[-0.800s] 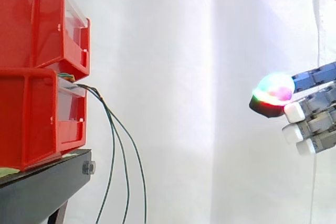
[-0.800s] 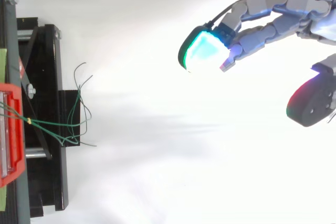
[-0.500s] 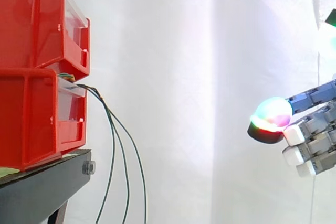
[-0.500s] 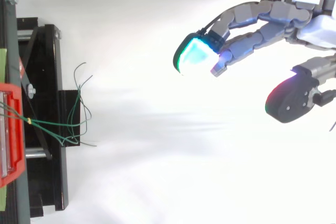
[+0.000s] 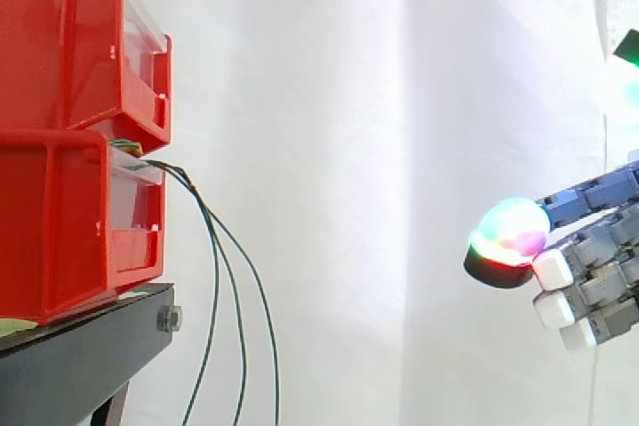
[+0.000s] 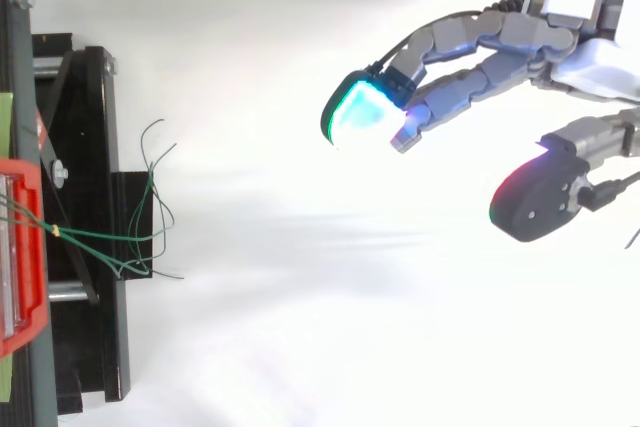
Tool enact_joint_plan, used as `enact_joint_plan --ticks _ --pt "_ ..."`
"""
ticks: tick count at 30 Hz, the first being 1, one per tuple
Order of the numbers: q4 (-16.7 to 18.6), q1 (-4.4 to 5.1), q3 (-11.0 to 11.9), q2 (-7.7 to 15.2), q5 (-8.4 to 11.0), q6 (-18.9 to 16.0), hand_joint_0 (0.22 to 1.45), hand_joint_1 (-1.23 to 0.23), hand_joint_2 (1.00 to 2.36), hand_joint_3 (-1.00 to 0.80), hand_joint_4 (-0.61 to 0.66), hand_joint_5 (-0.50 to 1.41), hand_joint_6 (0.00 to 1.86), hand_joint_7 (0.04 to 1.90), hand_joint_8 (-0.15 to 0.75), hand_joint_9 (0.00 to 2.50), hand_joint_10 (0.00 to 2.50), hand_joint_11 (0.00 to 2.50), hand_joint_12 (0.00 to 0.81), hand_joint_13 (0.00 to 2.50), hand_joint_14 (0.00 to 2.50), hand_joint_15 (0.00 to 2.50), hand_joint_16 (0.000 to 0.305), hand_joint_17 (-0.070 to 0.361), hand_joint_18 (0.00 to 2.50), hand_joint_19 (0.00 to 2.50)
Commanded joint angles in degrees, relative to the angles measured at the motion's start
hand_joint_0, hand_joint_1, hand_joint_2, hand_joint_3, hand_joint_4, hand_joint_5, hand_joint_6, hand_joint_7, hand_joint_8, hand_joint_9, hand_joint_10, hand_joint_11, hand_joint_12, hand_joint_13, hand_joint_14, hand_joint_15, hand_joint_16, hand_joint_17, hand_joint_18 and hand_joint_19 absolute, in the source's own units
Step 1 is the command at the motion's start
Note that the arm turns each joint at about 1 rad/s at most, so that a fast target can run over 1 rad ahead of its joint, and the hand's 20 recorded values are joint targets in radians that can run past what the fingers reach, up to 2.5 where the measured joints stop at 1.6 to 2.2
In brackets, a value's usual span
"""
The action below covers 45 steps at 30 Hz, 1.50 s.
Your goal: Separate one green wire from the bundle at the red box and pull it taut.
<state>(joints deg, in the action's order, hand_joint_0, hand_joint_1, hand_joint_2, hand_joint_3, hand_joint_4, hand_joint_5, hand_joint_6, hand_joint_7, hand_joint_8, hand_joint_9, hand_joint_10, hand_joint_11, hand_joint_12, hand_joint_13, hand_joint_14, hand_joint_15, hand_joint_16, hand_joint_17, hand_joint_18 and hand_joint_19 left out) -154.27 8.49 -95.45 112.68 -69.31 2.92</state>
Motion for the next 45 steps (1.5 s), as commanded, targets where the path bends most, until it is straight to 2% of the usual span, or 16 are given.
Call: enact_joint_plan --ticks 1,14,19,22,26,29,30,33,36,40,45 --pt "1.7 0.03 0.0 0.8 0.06 1.4 0.49 -0.61 1.0 -0.5 0.28 -0.2 0.5 0.76 0.365 0.76 0.01 0.28 0.407 0.65 0.01 0.24 0.048 0.109 0.5 0.24" --pt "7.8 0.21 0.0 3.2 1.2 2.7 0.5 -0.61 1.0 -0.5 0.29 -0.19 0.5 0.76 0.368 0.77 0.01 0.29 0.408 0.66 0.01 0.25 0.048 0.108 0.52 0.24" --pt "10.2 0.21 0.1 5.5 1.55 2.5 0.5 -0.62 1.0 -0.5 0.29 -0.19 0.5 0.76 0.37 0.78 0.01 0.29 0.409 0.67 0.01 0.26 0.048 0.108 0.52 0.24" --pt "12.2 0.3 0.6 7.4 2.87 2.7 0.51 -0.62 1.0 -0.5 0.29 -0.19 0.5 0.76 0.367 0.78 0.01 0.29 0.407 0.67 0.01 0.26 0.047 0.107 0.51 0.24" --pt "12.4 0.3 5.8 12.0 5.15 4.2 0.51 -0.62 1.0 -0.5 0.29 -0.19 0.5 0.76 0.367 0.78 0.01 0.3 0.408 0.67 0.01 0.26 0.048 0.107 0.52 0.24" --pt "9.8 -0.14 10.7 16.2 6.38 3.8 0.51 -0.62 1.0 -0.5 0.29 -0.19 0.5 0.76 0.368 0.79 0.01 0.3 0.41 0.67 0.01 0.26 0.047 0.107 0.52 0.25" --pt "8.5 -0.32 13.2 17.7 6.65 3.2 0.51 -0.62 1.0 -0.5 0.29 -0.19 0.5 0.76 0.37 0.79 0.01 0.3 0.409 0.67 0.01 0.26 0.047 0.107 0.52 0.25" --pt "6.0 -0.5 17.6 20.6 6.56 1.4 0.51 -0.62 1.0 -0.5 0.29 -0.19 0.5 0.76 0.369 0.79 0.01 0.3 0.409 0.67 0.01 0.26 0.047 0.107 0.52 0.25" --pt "6.6 -0.41 18.9 21.4 6.47 1.7 0.51 -0.62 1.0 -0.5 0.29 -0.19 0.5 0.76 0.369 0.79 0.01 0.3 0.409 0.67 0.01 0.26 0.048 0.107 0.52 0.25" --pt "10.2 0.12 18.9 21.4 6.56 4.7 0.51 -0.62 1.0 -0.5 0.3 -0.19 0.5 0.76 0.371 0.79 0.01 0.3 0.41 0.68 0.01 0.27 0.048 0.107 0.52 0.25" --pt "11.8 0.82 18.9 21.4 6.38 5.9 0.51 -0.62 1.0 -0.5 0.3 -0.19 0.5 0.76 0.37 0.79 0.01 0.3 0.41 0.68 0.01 0.27 0.048 0.108 0.53 0.25"
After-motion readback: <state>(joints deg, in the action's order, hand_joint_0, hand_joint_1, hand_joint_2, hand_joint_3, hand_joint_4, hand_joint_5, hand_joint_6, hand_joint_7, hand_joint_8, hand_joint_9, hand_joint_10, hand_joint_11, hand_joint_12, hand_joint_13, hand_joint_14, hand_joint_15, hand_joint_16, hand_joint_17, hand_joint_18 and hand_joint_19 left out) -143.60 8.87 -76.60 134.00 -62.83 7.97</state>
